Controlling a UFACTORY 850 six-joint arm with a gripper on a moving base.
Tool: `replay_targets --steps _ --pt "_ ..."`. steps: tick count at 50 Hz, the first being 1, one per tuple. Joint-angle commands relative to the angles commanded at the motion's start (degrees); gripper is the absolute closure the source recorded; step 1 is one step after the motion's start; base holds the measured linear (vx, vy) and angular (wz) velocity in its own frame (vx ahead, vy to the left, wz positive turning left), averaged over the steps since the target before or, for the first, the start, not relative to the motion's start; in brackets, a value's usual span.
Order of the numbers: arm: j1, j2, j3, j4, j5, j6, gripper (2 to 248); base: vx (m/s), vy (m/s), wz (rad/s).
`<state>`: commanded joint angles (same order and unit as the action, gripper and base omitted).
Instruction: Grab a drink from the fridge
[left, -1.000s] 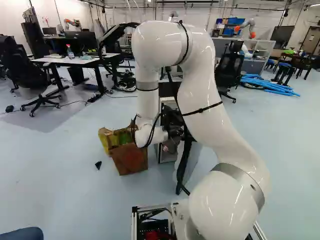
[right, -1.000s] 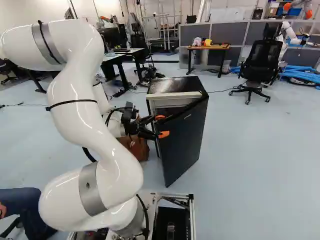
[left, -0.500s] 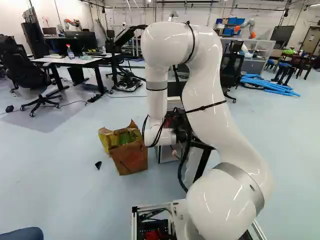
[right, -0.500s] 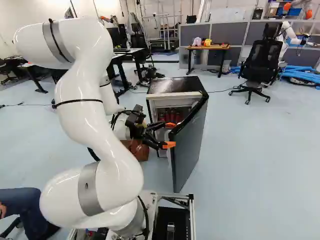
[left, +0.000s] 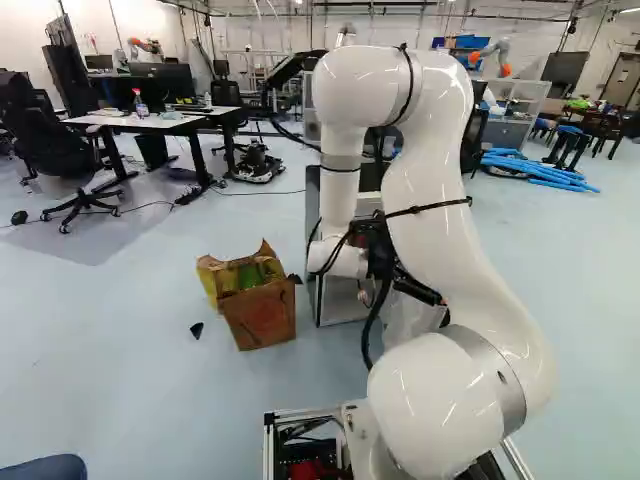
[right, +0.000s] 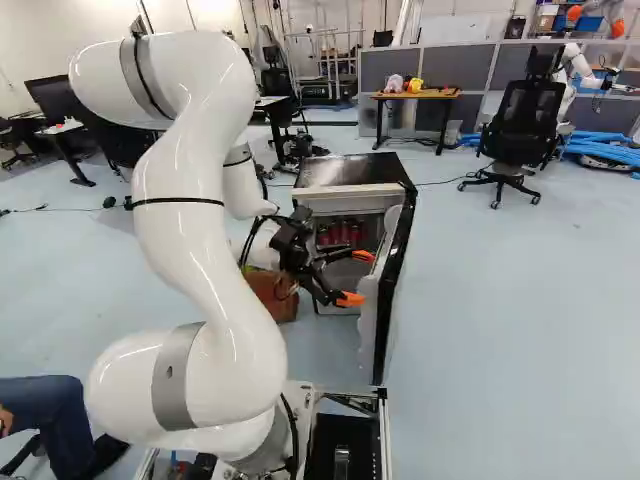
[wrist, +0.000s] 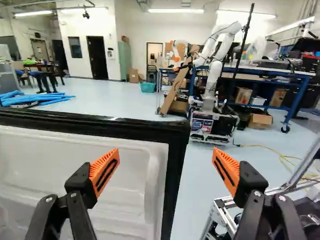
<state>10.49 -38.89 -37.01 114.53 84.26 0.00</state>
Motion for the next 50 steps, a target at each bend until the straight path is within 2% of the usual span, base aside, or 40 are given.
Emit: replay_targets --steps 23,50 --pt "-9.53 -0.19 -5.51 0.49 -3.14 0.00 3 0.000 0.000 0.000" --pt "-19.36 -1.39 -12.42 0.49 -5.87 0.00 3 0.000 0.000 0.000"
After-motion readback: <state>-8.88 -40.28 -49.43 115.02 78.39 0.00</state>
